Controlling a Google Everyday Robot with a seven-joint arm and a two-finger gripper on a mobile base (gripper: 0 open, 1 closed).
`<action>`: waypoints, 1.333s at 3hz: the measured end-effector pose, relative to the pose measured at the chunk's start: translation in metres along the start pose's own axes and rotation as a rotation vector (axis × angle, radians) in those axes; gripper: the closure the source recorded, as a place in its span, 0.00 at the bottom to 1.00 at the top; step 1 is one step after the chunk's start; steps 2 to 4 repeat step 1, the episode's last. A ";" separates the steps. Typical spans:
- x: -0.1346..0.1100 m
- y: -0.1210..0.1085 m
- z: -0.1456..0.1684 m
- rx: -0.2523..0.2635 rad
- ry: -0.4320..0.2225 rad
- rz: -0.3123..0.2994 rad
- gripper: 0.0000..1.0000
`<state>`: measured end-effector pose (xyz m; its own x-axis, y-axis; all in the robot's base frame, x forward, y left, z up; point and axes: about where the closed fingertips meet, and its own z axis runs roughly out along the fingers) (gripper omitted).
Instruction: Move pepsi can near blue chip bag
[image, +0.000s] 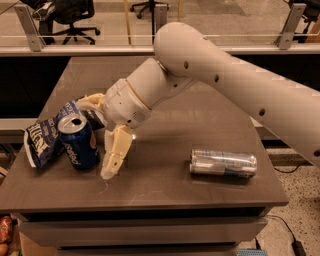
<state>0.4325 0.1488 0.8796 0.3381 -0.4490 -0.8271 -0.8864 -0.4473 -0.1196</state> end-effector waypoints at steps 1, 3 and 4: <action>-0.001 0.000 0.001 -0.007 -0.007 -0.007 0.00; -0.001 0.000 0.001 -0.007 -0.007 -0.007 0.00; -0.001 0.000 0.001 -0.007 -0.007 -0.007 0.00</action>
Offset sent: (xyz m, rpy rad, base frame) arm 0.0000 0.0000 0.0000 0.0000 0.0000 0.0000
